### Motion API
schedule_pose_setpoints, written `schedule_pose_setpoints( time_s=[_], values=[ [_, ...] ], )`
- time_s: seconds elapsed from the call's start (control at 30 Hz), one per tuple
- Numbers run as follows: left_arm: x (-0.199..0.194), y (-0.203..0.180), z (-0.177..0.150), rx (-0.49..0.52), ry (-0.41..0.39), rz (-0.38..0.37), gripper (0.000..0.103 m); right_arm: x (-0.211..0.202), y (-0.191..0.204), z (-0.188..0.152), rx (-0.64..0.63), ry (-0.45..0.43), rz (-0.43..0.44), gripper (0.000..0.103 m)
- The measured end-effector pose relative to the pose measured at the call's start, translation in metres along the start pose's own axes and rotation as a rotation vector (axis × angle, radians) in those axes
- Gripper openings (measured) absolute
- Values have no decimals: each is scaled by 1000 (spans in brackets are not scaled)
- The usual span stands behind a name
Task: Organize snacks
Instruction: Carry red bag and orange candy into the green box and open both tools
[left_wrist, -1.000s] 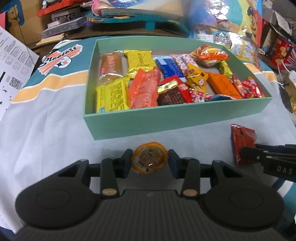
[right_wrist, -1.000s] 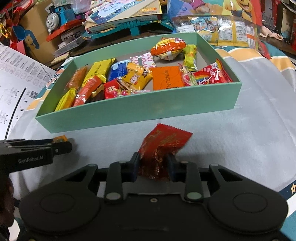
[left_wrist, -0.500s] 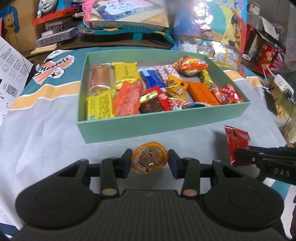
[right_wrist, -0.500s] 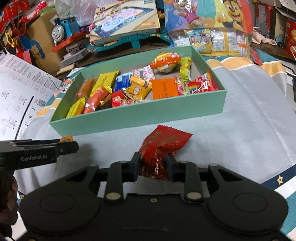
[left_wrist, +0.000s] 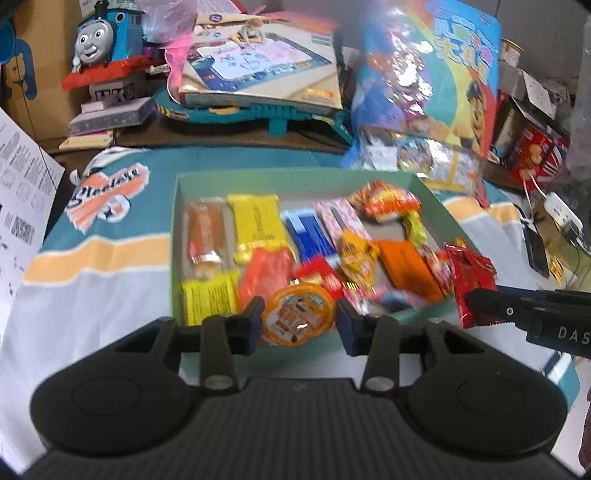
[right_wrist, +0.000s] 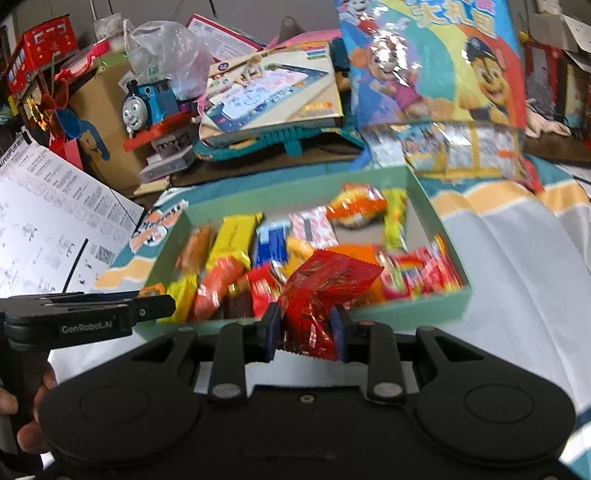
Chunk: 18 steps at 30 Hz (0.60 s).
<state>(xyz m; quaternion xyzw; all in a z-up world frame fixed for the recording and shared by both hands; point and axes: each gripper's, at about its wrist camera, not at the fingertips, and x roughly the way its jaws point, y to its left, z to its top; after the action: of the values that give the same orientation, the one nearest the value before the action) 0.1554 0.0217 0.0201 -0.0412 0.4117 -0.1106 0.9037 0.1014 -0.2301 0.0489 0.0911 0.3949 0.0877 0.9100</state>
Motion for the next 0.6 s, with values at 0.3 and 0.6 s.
schedule_pose_setpoints(
  time_s=[0.3,0.6],
  values=[
    [48,27,53,-35,24,38,41,71,5,56,39,39,46,29],
    [99,34,81,-28,63,61,41,136,12,82,45,85,56,29]
  ],
)
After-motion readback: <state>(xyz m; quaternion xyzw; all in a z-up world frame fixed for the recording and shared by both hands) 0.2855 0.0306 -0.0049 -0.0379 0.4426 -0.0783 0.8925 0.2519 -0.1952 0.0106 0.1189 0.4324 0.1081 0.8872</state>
